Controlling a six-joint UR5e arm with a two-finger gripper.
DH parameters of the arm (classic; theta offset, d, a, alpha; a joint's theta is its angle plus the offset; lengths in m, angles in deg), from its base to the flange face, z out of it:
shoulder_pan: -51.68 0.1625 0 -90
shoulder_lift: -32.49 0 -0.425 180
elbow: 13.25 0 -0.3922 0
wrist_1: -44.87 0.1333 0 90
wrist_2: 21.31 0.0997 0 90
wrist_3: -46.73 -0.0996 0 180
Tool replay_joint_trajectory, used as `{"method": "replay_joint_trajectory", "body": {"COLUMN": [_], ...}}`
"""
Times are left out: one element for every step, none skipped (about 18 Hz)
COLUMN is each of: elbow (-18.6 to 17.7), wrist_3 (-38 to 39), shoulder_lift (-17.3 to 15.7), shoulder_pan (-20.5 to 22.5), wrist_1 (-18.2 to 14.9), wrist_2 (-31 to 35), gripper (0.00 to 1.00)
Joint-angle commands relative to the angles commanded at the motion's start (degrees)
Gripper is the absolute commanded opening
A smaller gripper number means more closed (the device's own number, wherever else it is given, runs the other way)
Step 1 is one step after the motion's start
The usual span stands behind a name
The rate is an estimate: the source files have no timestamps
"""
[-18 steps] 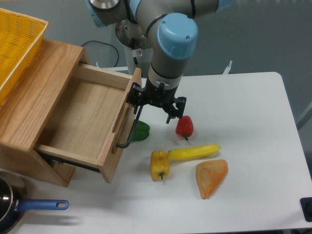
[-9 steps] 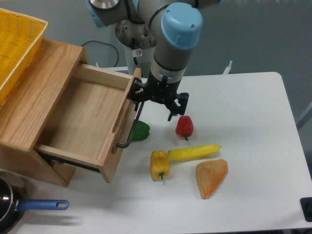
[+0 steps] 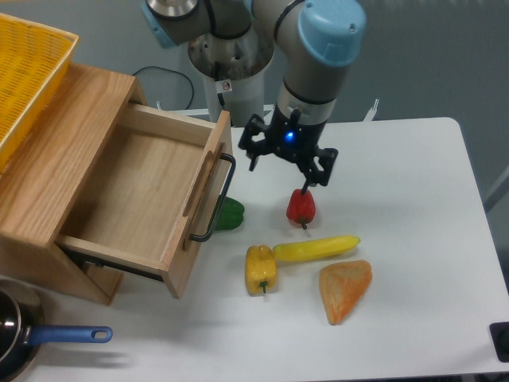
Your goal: Slide the top drawer open
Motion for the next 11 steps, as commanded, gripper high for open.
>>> {"method": "replay_joint_trajectory", "body": {"elbow": [-0.09,-0.09,-0.18,-0.18,-0.18,-0.26,-0.26,-0.26,-0.18,-0.35,-0.53], "wrist_3": [-2.81,-5.28,-7.22,-8.98,-10.56,-12.49,-14.94,-17.32,-19.52,-21.54,-23.04], "shoulder_lift": [0.17,0.35,0.7,0.88,0.97,1.14,1.49,1.75,1.93,2.11,2.28], "shoulder_pan": [0.27,0.45,0.53,0.54,0.45,0.45,0.36,0.36,0.27,0.18,0.01], "wrist_1": [0.0,0.09,0.18,0.26,0.26,0.35,0.35,0.44,0.7,1.31,2.02], "wrist_2": [0.0,0.17,0.26,0.26,0.26,0.35,0.35,0.35,0.61,1.66,3.15], "gripper": [1.0,1.0,1.0,1.0,1.0,1.0,1.0,1.0,1.0,1.0,1.0]}}
